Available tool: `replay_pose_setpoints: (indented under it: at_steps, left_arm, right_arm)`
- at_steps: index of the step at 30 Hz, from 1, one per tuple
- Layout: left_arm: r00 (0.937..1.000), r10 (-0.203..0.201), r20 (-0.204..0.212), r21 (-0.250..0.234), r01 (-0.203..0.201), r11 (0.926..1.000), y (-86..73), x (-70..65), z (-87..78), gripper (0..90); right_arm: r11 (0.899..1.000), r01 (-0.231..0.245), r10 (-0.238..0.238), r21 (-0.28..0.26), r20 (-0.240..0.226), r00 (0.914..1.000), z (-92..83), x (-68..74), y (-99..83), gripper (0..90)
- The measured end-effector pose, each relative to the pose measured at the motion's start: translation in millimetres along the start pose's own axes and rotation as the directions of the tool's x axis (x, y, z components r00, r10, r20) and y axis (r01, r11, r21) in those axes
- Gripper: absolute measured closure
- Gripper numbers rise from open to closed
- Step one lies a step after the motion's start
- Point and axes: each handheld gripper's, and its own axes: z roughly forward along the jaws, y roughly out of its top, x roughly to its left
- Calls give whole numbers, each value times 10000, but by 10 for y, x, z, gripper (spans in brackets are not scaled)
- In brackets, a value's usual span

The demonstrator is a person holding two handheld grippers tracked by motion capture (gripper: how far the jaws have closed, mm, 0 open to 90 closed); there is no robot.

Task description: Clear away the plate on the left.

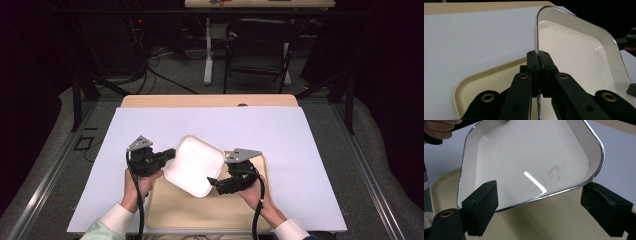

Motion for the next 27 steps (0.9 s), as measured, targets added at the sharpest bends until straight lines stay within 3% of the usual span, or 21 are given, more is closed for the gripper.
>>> replay_pose_setpoints:
  at_steps: [6,11,12,27]
  left_arm:
    - [9998,74,167,97,-76,9999,-21,-54,25,882]
    - [9997,232,67,157,-233,9996,-34,-80,21,880]
    - [9997,231,109,196,-234,9995,-39,-85,23,879]
    - [9993,344,152,371,-349,9987,-95,-159,28,873]
  right_arm:
    - [9996,-208,197,213,549,9983,22,-4,-8,269]
    - [9994,-318,306,147,740,9968,3,-32,-12,349]
    - [9994,-347,341,48,932,9951,-21,-53,-9,416]
    - [9965,-821,838,-181,1324,9877,-96,-135,-14,621]
